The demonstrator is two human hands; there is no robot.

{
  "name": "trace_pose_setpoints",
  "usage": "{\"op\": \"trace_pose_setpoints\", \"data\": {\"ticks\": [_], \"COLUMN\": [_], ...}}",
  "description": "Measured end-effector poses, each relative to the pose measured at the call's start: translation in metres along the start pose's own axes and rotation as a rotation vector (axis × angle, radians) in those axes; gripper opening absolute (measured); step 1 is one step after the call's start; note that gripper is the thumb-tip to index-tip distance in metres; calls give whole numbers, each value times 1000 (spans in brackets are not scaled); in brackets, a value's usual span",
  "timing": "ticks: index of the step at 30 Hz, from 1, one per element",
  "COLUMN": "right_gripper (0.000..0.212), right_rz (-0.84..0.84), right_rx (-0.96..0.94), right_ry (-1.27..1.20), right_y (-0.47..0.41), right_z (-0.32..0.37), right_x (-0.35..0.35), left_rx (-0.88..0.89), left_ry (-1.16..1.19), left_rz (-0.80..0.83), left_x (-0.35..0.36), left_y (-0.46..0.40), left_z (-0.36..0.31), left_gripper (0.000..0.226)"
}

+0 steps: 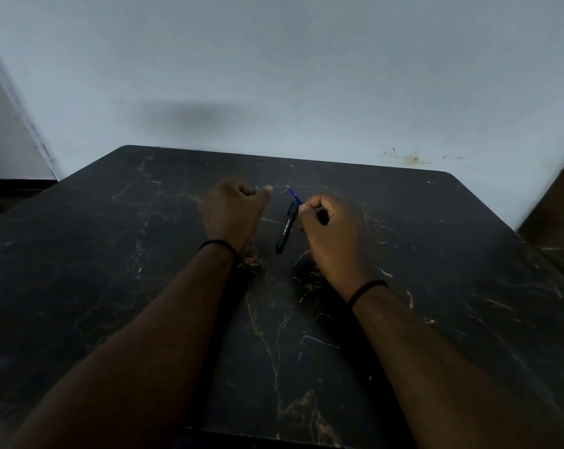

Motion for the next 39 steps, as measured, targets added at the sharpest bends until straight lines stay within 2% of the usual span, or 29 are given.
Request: {"op": "trace_pose_setpoints", "data": {"ticks": [2, 5, 9, 11, 14, 17, 19, 21, 22, 24, 27, 34, 36, 39], "right_gripper": [17, 16, 15, 15, 15, 8, 6, 5, 7, 8, 6, 14, 12, 10], "right_rz": [3, 3, -3, -4, -78, -234, -311, -360, -371, -380, -369, -242, -276, -394], "right_rx": [2, 10, 25, 32, 5, -39, -53, -58, -62, -56, -36, -29, -104, -317], "right_ry": [-1, -7, -8, -26, -28, -79, -140, -196, -213, -236, -260, -348, -443, -647], "right_y": [1, 2, 1, 1, 2, 4, 4, 3, 3, 2, 2, 4, 10, 19], "right_z": [2, 2, 1, 0, 3, 10, 13, 14, 14, 13, 10, 16, 27, 47], "right_x": [-1, -2, -1, -1, -9, -27, -37, -45, -46, -48, -46, -34, -41, -65], "left_rx": [24, 5, -67, -57, 98, 278, 410, 519, 547, 568, 562, 535, 529, 499], "left_ry": [-250, -474, -572, -592, -475, -171, -38, 32, 62, 84, 128, 210, 191, 101], "left_rz": [93, 182, 214, 175, 23, -93, 0, 179, 263, 378, 418, 351, 344, 329], "left_x": [8, 14, 11, 6, -2, -5, 7, 25, 33, 45, 51, 45, 44, 44], "left_y": [5, 5, 4, 4, 2, 11, 21, 34, 41, 49, 53, 55, 54, 51], "left_z": [-1, 3, 9, 6, -14, -40, -59, -75, -81, -88, -93, -96, -95, -90], "left_gripper": [47, 45, 60, 61, 43, 31, 23, 15, 18, 30, 35, 10, 8, 13]}}
Point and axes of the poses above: each hand's wrist, its own y-axis away from the middle knuckle, its own x-axis out of the palm, z = x × y, the point moved 8 cm from there along -y, towards the middle knuckle, and after that the axes turned 8 degrees about x, right-handed, at the moved point
